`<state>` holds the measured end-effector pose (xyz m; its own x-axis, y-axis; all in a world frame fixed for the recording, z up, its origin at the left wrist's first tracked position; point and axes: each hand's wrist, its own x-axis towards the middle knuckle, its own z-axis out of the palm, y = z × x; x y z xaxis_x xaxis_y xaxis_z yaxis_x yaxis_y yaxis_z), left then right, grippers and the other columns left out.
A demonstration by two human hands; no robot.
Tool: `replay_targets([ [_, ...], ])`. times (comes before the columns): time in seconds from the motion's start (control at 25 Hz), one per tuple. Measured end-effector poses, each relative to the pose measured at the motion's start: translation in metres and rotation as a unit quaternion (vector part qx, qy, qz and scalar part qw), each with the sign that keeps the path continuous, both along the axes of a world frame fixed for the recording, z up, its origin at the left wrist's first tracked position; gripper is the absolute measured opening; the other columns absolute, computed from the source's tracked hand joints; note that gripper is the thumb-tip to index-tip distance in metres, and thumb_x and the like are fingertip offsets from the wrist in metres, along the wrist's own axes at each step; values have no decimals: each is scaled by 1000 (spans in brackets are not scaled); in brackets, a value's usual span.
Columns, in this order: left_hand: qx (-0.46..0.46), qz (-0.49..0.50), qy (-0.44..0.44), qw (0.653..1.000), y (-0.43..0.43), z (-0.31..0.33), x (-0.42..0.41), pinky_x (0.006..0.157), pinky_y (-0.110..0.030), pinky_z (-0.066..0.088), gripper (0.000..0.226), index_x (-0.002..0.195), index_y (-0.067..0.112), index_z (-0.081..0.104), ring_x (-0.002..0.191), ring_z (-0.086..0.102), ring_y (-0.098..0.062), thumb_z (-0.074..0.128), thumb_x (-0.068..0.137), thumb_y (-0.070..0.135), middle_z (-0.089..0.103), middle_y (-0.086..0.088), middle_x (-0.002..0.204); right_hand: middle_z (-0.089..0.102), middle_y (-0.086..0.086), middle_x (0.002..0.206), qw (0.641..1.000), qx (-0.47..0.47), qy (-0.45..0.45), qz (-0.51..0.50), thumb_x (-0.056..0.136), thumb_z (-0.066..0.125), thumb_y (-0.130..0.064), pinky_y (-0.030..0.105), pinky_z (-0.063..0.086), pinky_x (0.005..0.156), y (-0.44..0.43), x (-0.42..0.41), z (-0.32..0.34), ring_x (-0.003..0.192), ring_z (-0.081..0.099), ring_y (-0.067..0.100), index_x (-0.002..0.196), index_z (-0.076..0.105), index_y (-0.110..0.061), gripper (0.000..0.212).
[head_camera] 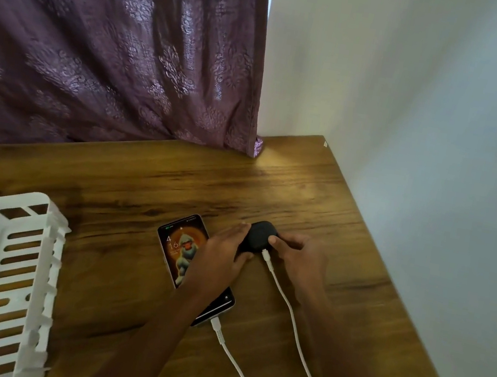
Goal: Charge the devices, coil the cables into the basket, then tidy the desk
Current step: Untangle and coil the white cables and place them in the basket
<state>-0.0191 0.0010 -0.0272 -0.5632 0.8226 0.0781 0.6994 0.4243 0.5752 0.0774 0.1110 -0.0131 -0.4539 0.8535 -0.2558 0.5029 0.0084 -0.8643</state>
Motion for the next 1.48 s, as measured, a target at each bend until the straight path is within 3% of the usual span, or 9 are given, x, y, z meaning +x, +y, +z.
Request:
replay_targets([
  [0.2, -3, 35, -9, 999, -29, 8, 7, 109, -17, 4, 58, 147, 18, 20, 144, 10, -10, 42, 97, 36, 20, 3, 155, 61, 1, 112, 995, 87, -40, -5, 83, 68, -28, 20, 40, 77, -20, 1, 12, 94, 51, 7, 120, 59, -10, 41],
  [0.36, 65, 185, -43, 980, -75, 0, 18, 110, -35, 33, 53, 142, 11, 33, 138, 31, -21, 50, 94, 23, 38, -9, 147, 53, -6, 115, 985, 142, -3, 96, 90, 58, -28, 16, 44, 79, -71, 3, 15, 105, 51, 7, 123, 55, -17, 35],
  [0.44, 77, 226, -86, 967, -93, -4, 23, 87, -26, 51, 52, 141, 11, 36, 123, 49, -21, 52, 92, 19, 50, -12, 135, 57, -2, 116, 979, 127, -32, 157, 95, 50, -31, 16, 47, 81, -86, 5, 14, 106, 55, 10, 123, 55, -18, 31],
  [0.56, 94, 270, -220, 933, -102, 7, 32, 58, -8, 46, 46, 141, 20, 35, 93, 57, -3, 46, 95, 17, 57, -3, 123, 61, 2, 112, 966, 151, -90, 191, 99, 42, -26, 4, 36, 66, -95, 2, 15, 100, 55, 9, 119, 57, -15, 28],
  [0.72, 212, 320, -442, 811, -93, 29, 35, 66, -11, 46, 44, 137, 15, 42, 87, 56, 3, 39, 95, 0, 56, 18, 102, 60, 4, 121, 987, 20, -46, 154, 98, 43, -14, 2, 40, 57, -97, -8, 11, 96, 53, 5, 126, 55, -14, 31],
  [0.88, 276, 366, -540, 706, -97, 28, 24, 104, -36, 41, 52, 140, 9, 36, 125, 47, -18, 38, 91, -9, 47, -6, 140, 57, 3, 127, 987, -141, 26, 73, 92, 49, -3, 23, 50, 83, -91, -11, 11, 112, 53, 13, 124, 56, -15, 35],
  [1.0, 287, 368, -550, 693, -99, 29, 25, 102, -40, 43, 44, 137, 9, 41, 121, 51, -21, 41, 94, 0, 52, -8, 135, 61, 8, 122, 969, -231, 79, 42, 90, 50, 3, 41, 49, 96, -90, -8, 10, 112, 57, 20, 115, 62, -13, 33],
  [1.24, 341, 311, -559, 689, -104, 55, 27, 99, -45, 46, 45, 129, 17, 49, 117, 55, -18, 43, 91, -4, 59, 1, 127, 66, 8, 111, 897, -373, 234, 21, 91, 43, 7, 27, 56, 67, -95, 14, 29, 99, 66, 20, 114, 63, -9, 34],
  [1.48, 405, 249, -566, 674, -110, 96, 37, 89, -33, 53, 43, 120, 20, 57, 108, 63, -11, 47, 87, -4, 67, 6, 116, 68, 10, 111, 863, -375, 334, 48, 89, 42, 9, 32, 59, 71, -100, 30, 71, 103, 66, 25, 115, 62, -6, 35],
])
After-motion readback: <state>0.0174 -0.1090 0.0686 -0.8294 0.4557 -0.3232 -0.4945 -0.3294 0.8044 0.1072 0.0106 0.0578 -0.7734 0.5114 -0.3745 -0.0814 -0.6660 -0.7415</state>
